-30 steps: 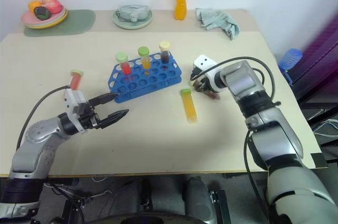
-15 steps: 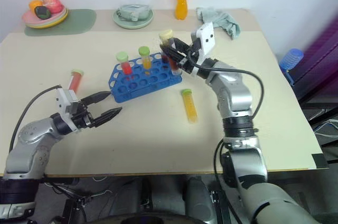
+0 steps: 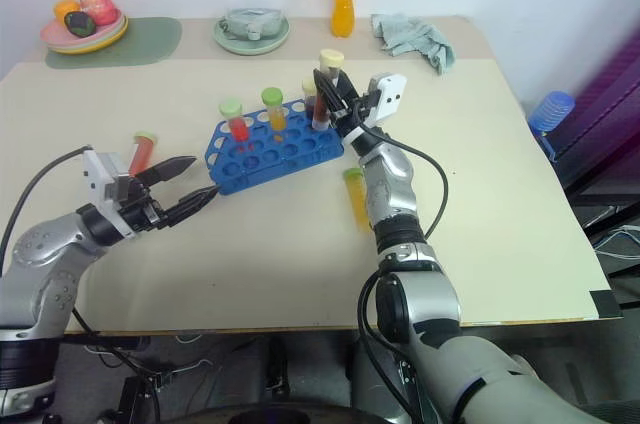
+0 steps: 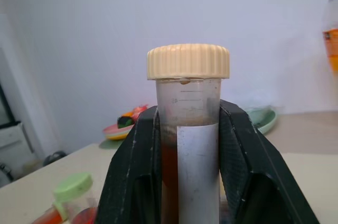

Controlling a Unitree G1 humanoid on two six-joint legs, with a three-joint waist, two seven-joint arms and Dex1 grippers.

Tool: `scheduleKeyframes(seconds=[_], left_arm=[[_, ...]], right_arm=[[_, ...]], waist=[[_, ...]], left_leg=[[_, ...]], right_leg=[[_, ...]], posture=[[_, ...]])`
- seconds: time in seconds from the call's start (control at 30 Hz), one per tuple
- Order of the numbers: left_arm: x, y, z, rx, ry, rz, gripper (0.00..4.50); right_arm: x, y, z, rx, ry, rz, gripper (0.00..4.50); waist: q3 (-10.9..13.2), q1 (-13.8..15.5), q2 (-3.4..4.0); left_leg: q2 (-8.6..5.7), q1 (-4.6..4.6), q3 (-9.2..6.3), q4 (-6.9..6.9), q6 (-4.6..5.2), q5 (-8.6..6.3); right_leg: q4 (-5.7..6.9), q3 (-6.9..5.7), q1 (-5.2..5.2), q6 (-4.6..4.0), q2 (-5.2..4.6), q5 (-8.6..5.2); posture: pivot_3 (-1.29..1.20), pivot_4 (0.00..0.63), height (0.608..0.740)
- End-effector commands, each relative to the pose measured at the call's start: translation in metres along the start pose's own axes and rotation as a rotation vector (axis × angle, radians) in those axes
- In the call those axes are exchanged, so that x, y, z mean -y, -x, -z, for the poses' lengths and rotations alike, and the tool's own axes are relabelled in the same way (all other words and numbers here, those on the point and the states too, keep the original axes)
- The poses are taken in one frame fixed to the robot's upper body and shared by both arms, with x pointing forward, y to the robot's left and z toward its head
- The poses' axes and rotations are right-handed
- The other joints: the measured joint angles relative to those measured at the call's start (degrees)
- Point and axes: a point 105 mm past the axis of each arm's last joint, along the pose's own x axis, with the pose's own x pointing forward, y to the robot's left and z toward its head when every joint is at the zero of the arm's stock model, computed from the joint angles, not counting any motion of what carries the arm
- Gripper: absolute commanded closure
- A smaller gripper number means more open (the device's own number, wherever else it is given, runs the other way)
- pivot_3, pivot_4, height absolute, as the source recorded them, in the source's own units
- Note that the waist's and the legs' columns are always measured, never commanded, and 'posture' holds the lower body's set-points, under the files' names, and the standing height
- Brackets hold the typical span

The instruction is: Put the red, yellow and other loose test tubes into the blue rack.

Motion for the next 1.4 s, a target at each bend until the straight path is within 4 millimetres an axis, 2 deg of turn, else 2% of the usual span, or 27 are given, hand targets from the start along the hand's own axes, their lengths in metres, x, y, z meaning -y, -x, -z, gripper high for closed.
scheduleKeyframes(seconds=[0.03, 0.13, 0.33, 0.57, 0.73, 1.0, 1.4], left_arm=[[0.002, 0.001, -0.014, 0.034, -0.026, -0.014, 0.74], [0.006, 0.001, -0.019, 0.032, -0.026, -0.021, 0.74], [0.011, -0.001, -0.028, 0.029, -0.027, -0.031, 0.74], [0.009, 0.000, -0.029, 0.022, -0.025, -0.041, 0.74], [0.007, 0.002, -0.022, 0.021, -0.015, -0.043, 0.74], [0.005, 0.006, -0.013, 0.025, -0.012, -0.039, 0.74], [0.002, 0.017, 0.000, 0.019, -0.017, -0.043, 0.74]], right_arm=[[-0.002, -0.002, 0.006, 0.016, -0.006, 0.006, 3.66], [-0.006, 0.002, 0.019, -0.009, -0.027, 0.005, 3.66], [-0.005, 0.009, 0.030, -0.033, -0.029, 0.030, 3.66], [0.015, 0.016, 0.025, -0.036, 0.016, 0.110, 3.66], [0.022, 0.019, 0.022, -0.036, 0.051, 0.138, 3.66], [0.018, 0.026, 0.035, -0.062, 0.088, 0.162, 3.66], [-0.004, 0.040, 0.050, -0.052, 0.172, 0.107, 3.66]], waist=[[0.0, 0.0, 0.00], [0.0, -0.1, 0.02], [0.0, 0.0, 0.03], [0.0, 0.0, 0.03], [0.0, 0.0, 0.03], [0.0, 0.1, 0.03], [0.0, 0.0, 0.00]], left_leg=[[0.00, 0.00, -0.01, 0.00, 0.00, 0.00], [0.01, 0.00, -0.05, 0.00, -0.01, 0.00], [0.01, 0.03, -0.18, 0.00, -0.01, 0.01], [0.00, 0.12, -0.19, 0.00, -0.01, 0.01], [0.00, 0.12, -0.18, 0.00, -0.01, 0.01], [-0.01, 0.11, -0.18, -0.01, -0.01, 0.00], [-0.01, 0.13, -0.18, -0.02, -0.01, 0.00]], right_leg=[[0.00, 0.00, 0.00, 0.00, 0.00, 0.00], [0.01, 0.00, -0.01, 0.00, 0.00, 0.00], [0.01, 0.01, 0.04, 0.00, 0.00, 0.00], [0.00, 0.01, 0.13, 0.00, 0.00, 0.00], [0.00, 0.01, 0.13, 0.00, 0.00, 0.00], [-0.03, 0.01, 0.14, 0.00, -0.01, 0.00], [-0.03, 0.01, 0.16, 0.00, -0.01, 0.00]], posture=[[0.00, 0.150, 0.740], [0.00, 0.150, 0.740], [0.00, 0.150, 0.740], [0.00, 0.150, 0.740], [0.00, 0.150, 0.740], [0.00, 0.150, 0.740], [0.00, 0.150, 0.740]])
